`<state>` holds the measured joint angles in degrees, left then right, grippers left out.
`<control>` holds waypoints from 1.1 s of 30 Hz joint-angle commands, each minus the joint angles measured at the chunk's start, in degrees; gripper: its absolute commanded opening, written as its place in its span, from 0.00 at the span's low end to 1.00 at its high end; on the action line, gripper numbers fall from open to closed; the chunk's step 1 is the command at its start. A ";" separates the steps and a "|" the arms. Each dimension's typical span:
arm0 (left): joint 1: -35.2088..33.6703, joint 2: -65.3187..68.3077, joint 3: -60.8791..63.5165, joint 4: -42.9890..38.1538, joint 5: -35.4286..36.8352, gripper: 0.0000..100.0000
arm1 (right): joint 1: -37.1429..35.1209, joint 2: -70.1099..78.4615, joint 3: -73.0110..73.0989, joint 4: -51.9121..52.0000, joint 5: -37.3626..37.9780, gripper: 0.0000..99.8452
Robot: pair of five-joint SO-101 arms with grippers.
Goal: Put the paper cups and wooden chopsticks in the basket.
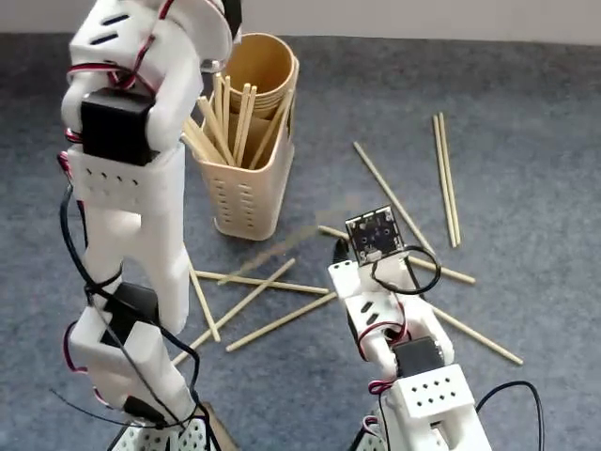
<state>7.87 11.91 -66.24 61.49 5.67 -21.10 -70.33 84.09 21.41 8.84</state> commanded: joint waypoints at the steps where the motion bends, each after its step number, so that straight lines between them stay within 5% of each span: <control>1: -2.42 -4.09 -1.45 13.10 -0.88 0.01 | 0.48 -0.84 -0.22 -1.19 0.70 0.22; 6: -14.20 -12.97 -11.03 42.81 -3.16 0.06 | 0.92 -0.75 -0.66 0.22 0.70 0.22; 10: -28.35 -24.22 9.19 41.85 -6.77 0.09 | 1.45 -0.57 -5.76 9.89 0.79 0.22; 15: -29.05 -33.36 50.33 41.32 -15.82 0.13 | 11.82 4.88 -17.89 20.79 0.97 0.22; 19: -29.05 -37.23 74.51 32.97 -17.14 0.16 | 23.16 15.52 -28.35 22.11 7.30 0.22; 24: -25.98 -41.98 95.69 17.23 -16.18 0.16 | 27.03 36.00 -41.71 21.93 13.89 0.22; 33: -26.77 -43.12 107.91 3.34 -10.29 0.16 | 31.08 77.85 -70.73 21.93 20.84 0.22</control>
<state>-17.54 -29.05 40.22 69.05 -6.55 8.53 -8.53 26.95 43.12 27.21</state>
